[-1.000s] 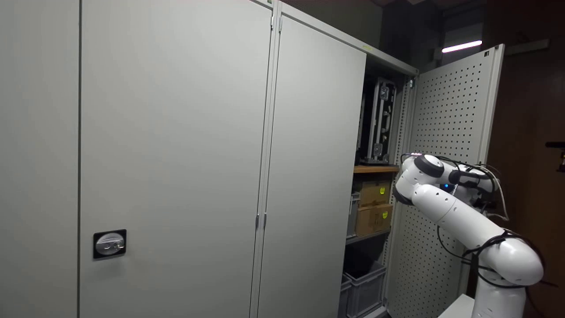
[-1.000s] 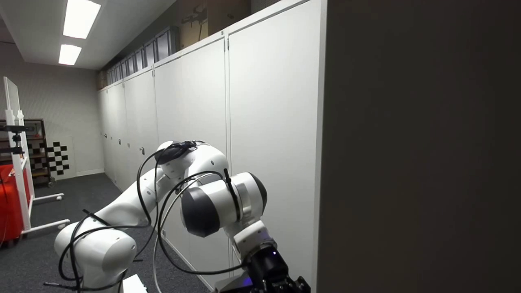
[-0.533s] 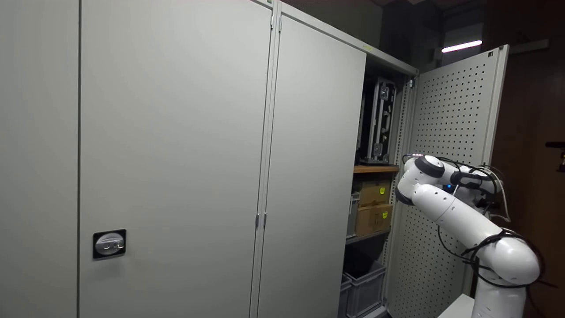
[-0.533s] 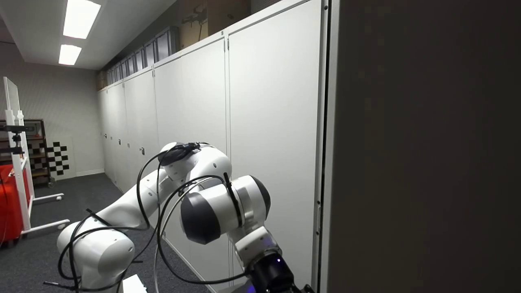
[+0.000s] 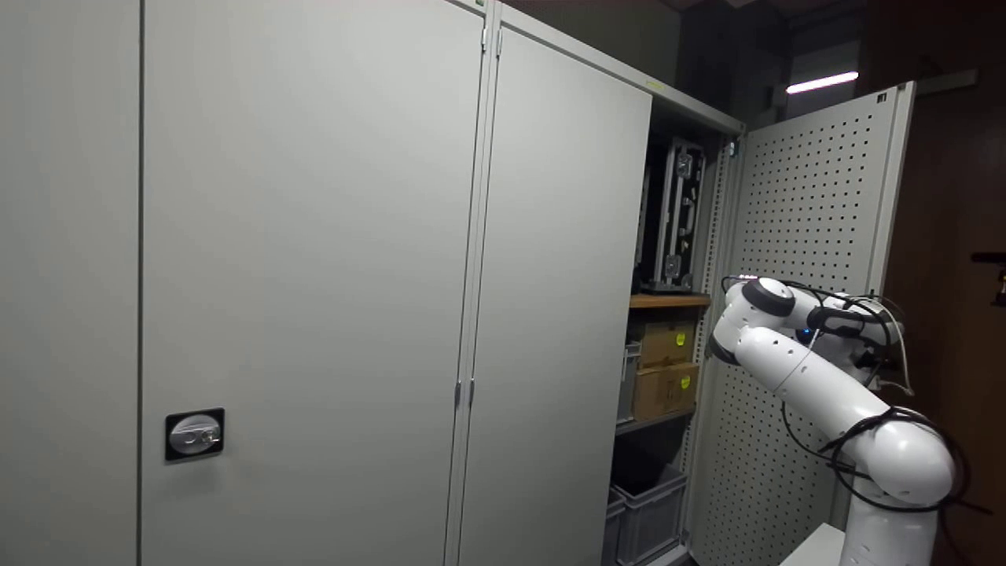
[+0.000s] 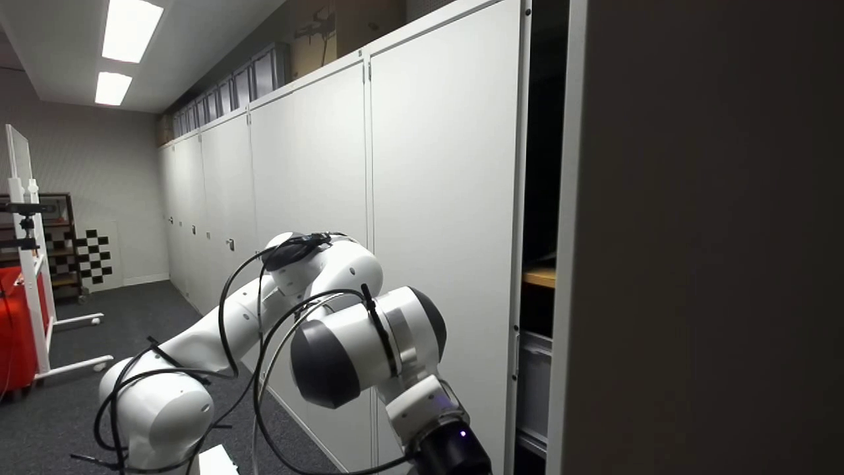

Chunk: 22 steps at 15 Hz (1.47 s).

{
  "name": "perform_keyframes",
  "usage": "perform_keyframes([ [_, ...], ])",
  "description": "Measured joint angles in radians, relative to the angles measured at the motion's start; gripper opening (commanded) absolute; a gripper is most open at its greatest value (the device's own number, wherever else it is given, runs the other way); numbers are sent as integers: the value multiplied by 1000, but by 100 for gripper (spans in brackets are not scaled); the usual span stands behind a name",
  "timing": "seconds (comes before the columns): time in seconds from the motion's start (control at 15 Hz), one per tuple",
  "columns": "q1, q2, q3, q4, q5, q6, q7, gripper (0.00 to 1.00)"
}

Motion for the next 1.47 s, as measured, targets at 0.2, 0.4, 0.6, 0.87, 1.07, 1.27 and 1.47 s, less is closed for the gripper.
perform_keyframes([
  [0.2,-29,2,5,19,20,0,0,100],
  [0.4,-59,4,16,38,35,0,0,100],
  [0.6,-88,9,26,57,53,0,0,100],
  [0.87,-124,37,36,79,84,0,0,100],
  [1.07,-147,60,43,93,101,0,0,100],
  [1.27,-165,79,46,105,111,0,0,100],
  [1.47,-176,83,49,112,114,0,0,100],
])
